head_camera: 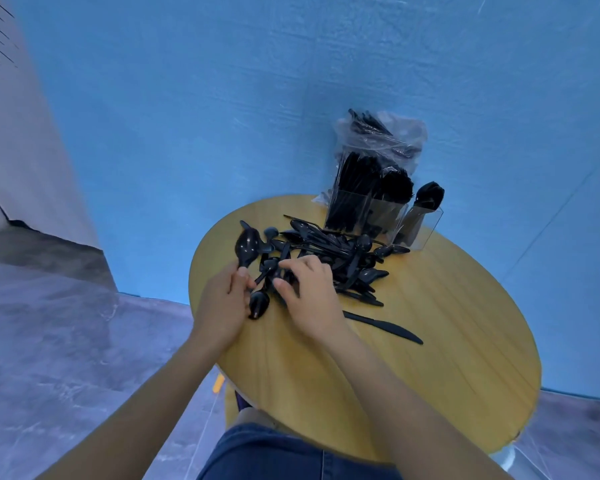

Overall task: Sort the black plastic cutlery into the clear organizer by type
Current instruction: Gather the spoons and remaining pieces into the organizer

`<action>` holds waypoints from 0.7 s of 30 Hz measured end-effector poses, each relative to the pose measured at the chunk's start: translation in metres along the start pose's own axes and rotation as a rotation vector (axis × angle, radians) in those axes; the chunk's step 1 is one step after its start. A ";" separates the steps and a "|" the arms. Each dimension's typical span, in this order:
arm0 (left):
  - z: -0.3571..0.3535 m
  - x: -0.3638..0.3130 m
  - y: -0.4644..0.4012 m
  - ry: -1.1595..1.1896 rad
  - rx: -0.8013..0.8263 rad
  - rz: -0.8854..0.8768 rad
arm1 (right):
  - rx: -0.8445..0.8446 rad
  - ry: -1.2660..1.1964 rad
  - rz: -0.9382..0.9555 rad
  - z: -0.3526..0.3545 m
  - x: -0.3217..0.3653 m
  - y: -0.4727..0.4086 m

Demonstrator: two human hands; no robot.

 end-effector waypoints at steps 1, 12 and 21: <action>0.004 0.004 -0.006 -0.010 -0.026 0.007 | 0.033 0.072 0.057 -0.006 0.002 -0.001; -0.016 0.011 -0.025 -0.110 0.030 -0.052 | 0.172 0.307 0.154 -0.007 -0.027 -0.007; -0.059 0.007 -0.014 -0.123 0.136 -0.158 | 0.089 0.217 0.158 0.022 -0.065 -0.008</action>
Point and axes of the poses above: each hand's wrist, its own y-axis away from the middle knuckle, its own z-axis out of the back of the hand, x = y × z, the point moved 2 cm from there along -y, towards the middle knuckle, and after that the axes turned 13 degrees about -x, right-handed, at the moved point
